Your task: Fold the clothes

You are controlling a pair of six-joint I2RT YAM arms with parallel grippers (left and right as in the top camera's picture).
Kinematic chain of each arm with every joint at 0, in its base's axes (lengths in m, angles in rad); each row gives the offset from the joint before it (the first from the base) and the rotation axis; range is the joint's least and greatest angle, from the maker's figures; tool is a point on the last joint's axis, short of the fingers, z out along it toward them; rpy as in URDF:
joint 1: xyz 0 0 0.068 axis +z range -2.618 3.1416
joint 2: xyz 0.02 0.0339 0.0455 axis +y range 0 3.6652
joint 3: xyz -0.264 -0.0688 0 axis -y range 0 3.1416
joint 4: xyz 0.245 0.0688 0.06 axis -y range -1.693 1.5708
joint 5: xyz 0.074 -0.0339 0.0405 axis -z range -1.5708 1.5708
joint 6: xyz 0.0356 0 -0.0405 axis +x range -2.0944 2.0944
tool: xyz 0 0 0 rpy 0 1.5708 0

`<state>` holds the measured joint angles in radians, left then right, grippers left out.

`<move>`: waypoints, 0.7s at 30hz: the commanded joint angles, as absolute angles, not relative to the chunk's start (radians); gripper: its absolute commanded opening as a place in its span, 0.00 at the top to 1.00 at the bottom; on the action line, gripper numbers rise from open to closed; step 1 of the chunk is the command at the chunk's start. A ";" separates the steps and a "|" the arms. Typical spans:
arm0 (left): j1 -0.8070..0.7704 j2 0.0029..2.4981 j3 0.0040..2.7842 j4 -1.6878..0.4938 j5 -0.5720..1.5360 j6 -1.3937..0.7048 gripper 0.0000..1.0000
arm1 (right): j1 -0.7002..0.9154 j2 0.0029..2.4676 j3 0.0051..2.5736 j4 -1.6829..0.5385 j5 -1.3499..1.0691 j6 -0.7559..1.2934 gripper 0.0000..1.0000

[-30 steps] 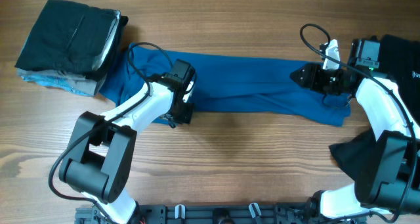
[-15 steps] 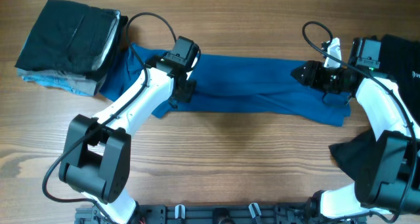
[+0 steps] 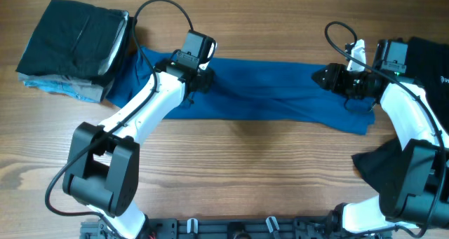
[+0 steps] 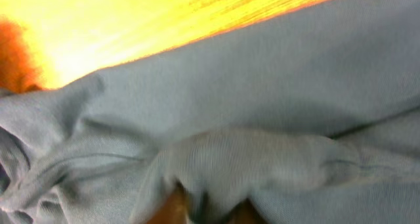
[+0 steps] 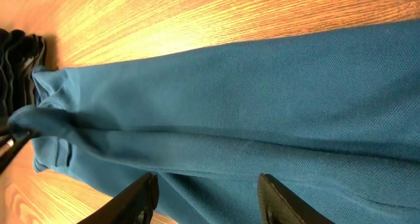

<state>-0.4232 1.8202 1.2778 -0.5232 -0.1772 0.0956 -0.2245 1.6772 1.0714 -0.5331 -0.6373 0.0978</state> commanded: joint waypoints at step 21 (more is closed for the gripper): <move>-0.221 1.860 1.097 -0.587 -0.171 -0.124 0.96 | -0.300 1.658 1.082 -0.561 -0.560 0.199 0.45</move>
<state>-0.2798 1.8275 1.1526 -0.6159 -0.1860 -0.0254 -0.2405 1.6772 1.0714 -0.5484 -0.6121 0.1509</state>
